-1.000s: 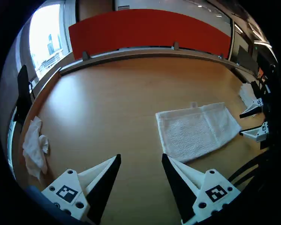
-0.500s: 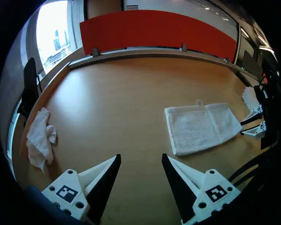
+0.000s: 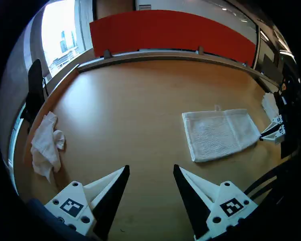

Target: Fold towel

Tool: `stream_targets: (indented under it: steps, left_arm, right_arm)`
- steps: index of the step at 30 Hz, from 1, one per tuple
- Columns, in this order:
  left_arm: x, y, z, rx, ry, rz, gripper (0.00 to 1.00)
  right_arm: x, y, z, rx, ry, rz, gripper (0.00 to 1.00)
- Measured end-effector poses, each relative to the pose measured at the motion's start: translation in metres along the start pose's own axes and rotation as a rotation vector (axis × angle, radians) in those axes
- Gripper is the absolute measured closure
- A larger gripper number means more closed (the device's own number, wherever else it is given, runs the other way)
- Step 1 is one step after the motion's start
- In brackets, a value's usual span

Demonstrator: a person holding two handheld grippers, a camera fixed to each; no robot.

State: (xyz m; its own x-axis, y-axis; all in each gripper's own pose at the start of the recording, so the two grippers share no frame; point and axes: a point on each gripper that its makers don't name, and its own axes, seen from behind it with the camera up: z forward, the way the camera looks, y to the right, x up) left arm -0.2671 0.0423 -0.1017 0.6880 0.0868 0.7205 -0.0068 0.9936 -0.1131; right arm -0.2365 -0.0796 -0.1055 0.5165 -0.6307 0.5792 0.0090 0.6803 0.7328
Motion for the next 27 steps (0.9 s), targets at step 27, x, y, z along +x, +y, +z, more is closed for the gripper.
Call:
stream_targets:
  steps: [27]
  left_arm:
    - [0.012, 0.001, 0.001, -0.009, 0.019, 0.006, 0.20]
  right_arm:
    - [0.063, 0.025, -0.061, -0.122, 0.123, -0.029, 0.95]
